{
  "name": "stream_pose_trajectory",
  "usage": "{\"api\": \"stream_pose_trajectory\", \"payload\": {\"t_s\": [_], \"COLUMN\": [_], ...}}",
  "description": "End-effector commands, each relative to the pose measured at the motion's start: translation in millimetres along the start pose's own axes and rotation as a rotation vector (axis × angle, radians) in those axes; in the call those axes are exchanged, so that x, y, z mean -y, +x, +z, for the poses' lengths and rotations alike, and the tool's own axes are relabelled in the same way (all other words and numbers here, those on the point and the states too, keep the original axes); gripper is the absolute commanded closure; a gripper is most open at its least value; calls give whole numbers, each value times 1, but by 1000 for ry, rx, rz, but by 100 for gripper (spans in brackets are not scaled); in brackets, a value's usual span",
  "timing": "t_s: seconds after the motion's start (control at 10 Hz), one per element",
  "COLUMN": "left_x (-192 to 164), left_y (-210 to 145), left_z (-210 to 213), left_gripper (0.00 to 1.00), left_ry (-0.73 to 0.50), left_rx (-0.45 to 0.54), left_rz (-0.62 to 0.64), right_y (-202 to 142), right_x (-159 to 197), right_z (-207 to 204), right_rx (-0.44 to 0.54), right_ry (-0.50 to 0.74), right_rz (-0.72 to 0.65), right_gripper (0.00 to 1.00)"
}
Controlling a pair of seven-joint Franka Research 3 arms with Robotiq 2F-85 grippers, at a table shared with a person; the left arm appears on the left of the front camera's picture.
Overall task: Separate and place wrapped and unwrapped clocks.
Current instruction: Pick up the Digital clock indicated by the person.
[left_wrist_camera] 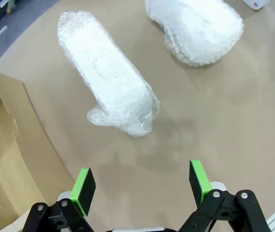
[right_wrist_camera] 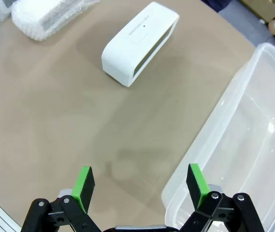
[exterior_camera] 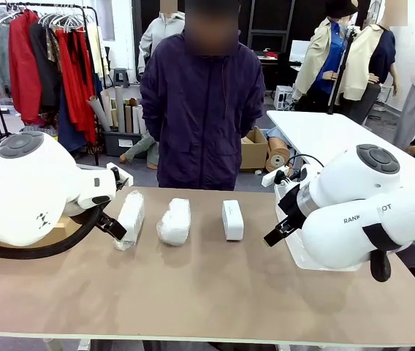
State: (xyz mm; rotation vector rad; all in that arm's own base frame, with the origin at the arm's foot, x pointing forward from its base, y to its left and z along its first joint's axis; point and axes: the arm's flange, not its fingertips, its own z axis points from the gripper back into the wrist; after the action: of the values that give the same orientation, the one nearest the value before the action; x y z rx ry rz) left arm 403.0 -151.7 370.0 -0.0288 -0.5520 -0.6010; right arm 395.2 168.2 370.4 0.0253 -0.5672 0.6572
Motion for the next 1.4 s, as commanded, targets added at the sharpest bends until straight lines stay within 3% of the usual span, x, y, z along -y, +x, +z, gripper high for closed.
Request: {"api": "stream_pose_trajectory", "payload": {"t_s": [0.0,0.9,1.3], "left_x": [0,0,5], "left_y": [0,0,24], "left_z": [0,0,48], "left_gripper": [0,0,0], "left_ry": [0,0,-222], "left_rx": [0,0,-58], "left_rz": [0,0,-107], "right_y": [0,0,-8], "right_x": [0,0,-21], "right_z": [0,0,17], "right_rx": [0,0,-157], "right_ry": [0,0,-199], "right_rz": [0,0,83], "right_gripper": [0,0,0]}}
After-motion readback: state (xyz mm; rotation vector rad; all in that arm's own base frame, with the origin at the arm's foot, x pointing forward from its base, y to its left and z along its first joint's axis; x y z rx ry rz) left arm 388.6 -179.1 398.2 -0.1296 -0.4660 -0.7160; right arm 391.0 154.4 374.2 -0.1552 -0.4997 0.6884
